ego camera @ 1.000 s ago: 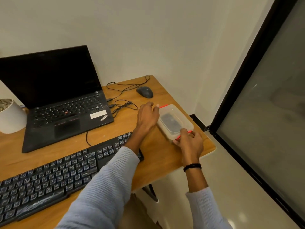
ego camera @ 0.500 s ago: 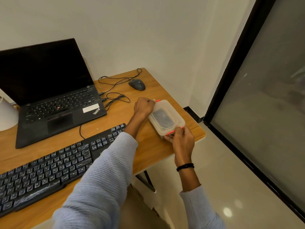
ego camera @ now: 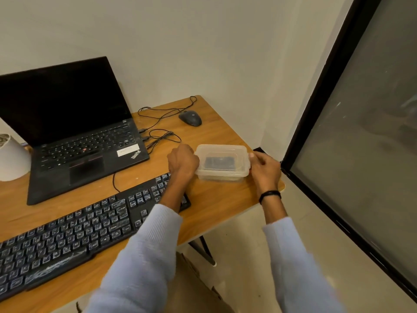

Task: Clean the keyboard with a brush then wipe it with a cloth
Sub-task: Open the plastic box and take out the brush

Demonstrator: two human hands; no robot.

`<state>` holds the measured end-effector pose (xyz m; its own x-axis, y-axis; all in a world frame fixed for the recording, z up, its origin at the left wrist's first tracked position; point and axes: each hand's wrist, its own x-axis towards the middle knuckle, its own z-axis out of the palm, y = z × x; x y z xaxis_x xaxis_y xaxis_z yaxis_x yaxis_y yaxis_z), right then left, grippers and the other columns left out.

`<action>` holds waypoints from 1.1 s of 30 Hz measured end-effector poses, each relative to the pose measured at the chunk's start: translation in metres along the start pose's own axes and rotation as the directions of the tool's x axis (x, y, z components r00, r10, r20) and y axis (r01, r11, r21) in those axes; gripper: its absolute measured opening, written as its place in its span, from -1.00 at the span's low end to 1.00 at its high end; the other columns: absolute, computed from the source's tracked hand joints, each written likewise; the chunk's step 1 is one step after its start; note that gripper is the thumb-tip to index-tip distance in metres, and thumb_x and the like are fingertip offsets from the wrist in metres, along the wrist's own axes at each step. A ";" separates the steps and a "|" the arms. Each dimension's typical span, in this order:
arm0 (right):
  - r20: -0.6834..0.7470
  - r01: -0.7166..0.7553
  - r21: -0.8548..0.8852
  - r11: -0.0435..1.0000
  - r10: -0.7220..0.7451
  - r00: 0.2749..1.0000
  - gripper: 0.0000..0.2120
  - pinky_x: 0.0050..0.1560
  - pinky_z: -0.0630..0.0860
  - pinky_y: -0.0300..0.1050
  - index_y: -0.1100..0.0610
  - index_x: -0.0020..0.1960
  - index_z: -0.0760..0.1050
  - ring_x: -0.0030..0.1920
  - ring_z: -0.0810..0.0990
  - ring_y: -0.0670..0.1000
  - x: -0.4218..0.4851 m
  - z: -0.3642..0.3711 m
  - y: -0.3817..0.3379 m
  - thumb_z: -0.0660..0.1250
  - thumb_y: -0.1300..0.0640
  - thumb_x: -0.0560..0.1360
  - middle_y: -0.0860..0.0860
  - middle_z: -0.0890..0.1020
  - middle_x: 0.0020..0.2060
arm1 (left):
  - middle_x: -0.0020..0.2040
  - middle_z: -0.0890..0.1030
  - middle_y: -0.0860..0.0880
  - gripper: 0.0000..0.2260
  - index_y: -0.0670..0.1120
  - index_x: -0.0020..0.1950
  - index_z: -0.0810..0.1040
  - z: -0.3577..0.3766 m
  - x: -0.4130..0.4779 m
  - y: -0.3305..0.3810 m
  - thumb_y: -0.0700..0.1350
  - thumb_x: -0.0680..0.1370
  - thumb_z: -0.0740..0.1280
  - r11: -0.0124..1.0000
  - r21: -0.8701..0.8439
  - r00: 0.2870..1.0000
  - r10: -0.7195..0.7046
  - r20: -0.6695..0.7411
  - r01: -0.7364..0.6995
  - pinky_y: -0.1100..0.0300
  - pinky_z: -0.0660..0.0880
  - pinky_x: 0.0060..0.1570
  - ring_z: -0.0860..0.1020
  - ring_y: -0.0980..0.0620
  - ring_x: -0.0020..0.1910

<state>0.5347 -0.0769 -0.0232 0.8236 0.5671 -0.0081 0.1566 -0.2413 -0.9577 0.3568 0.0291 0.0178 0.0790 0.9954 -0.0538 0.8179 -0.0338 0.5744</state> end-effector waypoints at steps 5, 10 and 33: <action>0.181 0.055 -0.101 0.993 -0.037 0.983 -0.79 -0.08 0.55 -0.13 0.09 -0.07 0.70 -0.10 0.64 0.03 0.033 0.024 -0.024 0.39 -0.03 0.52 -0.04 0.70 -0.19 | 0.15 0.65 -0.21 -0.71 -0.23 0.23 0.61 -0.003 -0.025 -0.012 -0.35 0.56 0.23 0.978 -0.201 0.998 -0.063 -0.013 0.059 0.00 0.56 0.03 0.59 -0.21 0.12; 0.238 0.120 -0.241 0.963 -0.061 0.969 -0.72 -0.09 0.53 -0.11 0.15 -0.12 0.68 -0.16 0.59 0.04 0.045 0.030 -0.035 0.35 -0.05 0.55 0.00 0.67 -0.22 | -0.08 0.64 -0.18 -0.81 -0.22 -0.05 0.59 -0.004 -0.027 -0.022 -0.23 0.64 0.21 0.964 -0.254 0.997 -0.078 0.005 0.077 0.11 0.40 -0.28 0.53 -0.11 -0.16; 0.356 -0.277 0.184 0.943 0.198 0.913 -0.36 0.01 0.64 -0.02 0.22 0.05 0.59 -0.08 0.68 0.05 -0.010 -0.033 -0.079 0.12 -0.35 0.53 0.10 0.70 -0.10 | 0.03 0.72 -0.02 -0.73 -0.04 0.36 0.59 -0.037 -0.105 -0.017 -0.08 0.66 0.33 0.703 -0.690 0.982 0.068 -0.175 -0.172 0.23 0.65 -0.14 0.70 0.08 -0.06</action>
<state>0.5321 -0.0894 0.0621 0.5892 0.7503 -0.2998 -0.1800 -0.2398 -0.9540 0.3132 -0.0720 0.0437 0.0330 0.9910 0.1294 0.1687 -0.1331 0.9766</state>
